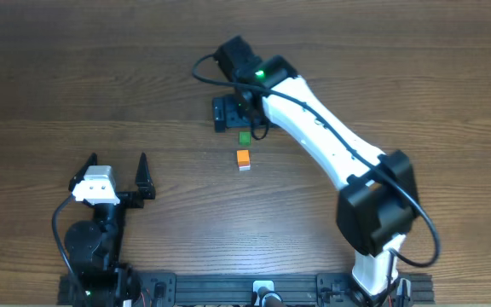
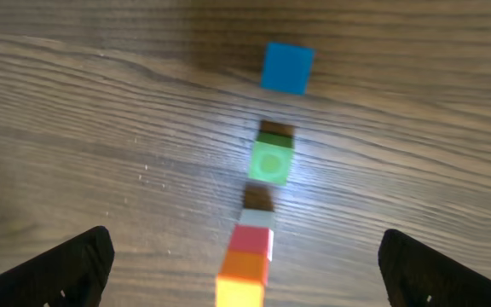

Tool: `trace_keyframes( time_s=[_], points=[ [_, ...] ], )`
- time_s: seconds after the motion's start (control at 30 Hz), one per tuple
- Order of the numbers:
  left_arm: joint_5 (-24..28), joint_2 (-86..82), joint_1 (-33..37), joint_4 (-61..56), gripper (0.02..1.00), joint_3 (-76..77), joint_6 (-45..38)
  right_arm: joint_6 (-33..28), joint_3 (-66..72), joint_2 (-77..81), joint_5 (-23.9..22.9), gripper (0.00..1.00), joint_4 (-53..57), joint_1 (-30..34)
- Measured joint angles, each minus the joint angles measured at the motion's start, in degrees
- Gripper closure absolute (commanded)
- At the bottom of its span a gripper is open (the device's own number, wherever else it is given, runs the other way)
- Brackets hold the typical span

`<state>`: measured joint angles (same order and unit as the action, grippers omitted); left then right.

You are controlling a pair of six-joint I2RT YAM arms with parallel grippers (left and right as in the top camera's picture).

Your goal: Stack Cubes

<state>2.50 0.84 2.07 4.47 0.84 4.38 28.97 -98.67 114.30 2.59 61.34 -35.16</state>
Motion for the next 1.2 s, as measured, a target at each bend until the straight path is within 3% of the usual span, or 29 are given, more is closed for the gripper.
trace_keyframes(
  time_s=[0.83,0.97,1.2],
  points=[
    [0.0,0.0,0.0,0.0,0.018,0.0,0.0,4.8,-0.6,11.6,-1.3,0.034,-2.7,0.2],
    [0.0,0.0,0.0,0.0,0.018,0.0,0.0,5.0,-0.6,12.4,-1.3,0.084,-2.7,0.6],
    [0.0,0.0,0.0,0.0,0.018,0.0,0.0,5.2,-0.6,14.4,-1.2,0.264,-2.6,0.6]
  ],
)
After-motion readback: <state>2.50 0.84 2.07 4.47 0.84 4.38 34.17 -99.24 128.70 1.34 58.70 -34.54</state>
